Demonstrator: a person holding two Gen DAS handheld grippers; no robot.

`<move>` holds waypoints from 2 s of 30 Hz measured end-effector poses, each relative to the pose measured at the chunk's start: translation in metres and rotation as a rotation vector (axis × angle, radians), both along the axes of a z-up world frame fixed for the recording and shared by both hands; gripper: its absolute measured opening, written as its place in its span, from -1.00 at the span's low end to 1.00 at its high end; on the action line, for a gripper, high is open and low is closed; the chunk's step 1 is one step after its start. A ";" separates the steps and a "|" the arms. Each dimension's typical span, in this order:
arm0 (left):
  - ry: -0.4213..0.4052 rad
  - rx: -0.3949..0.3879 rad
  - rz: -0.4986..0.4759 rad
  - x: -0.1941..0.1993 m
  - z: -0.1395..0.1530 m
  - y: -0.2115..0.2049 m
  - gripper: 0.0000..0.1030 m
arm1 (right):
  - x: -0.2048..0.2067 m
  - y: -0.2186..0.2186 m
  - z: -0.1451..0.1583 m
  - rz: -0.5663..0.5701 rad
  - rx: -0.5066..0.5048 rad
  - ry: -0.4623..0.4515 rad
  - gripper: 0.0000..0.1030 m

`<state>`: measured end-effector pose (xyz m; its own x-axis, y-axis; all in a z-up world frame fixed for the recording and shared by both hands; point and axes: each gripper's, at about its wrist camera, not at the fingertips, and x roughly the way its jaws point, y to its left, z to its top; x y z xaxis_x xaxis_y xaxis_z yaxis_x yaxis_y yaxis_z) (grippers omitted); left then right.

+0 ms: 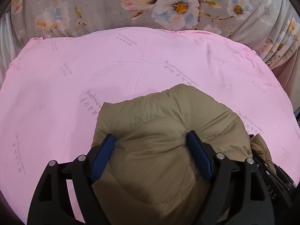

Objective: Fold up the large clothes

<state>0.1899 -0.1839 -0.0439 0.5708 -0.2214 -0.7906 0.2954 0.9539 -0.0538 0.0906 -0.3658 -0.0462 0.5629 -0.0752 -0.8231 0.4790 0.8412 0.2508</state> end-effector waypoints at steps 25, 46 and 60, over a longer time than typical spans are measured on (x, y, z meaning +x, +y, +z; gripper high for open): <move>-0.048 0.017 -0.037 -0.020 0.012 0.009 0.50 | -0.043 -0.024 0.024 -0.042 0.145 -0.133 -0.19; -0.037 0.118 -0.170 -0.141 0.019 0.021 -0.74 | -0.148 0.037 0.015 0.095 0.119 -0.079 -1.00; -0.093 0.178 -0.150 -0.149 0.006 0.013 -0.75 | -0.149 0.047 0.008 0.091 0.049 -0.105 -1.00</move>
<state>0.0407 -0.1712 -0.0382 0.6143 -0.1708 -0.7703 0.4298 0.8912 0.1452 -0.0580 -0.3185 -0.0383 0.6488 0.0188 -0.7607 0.3700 0.8657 0.3370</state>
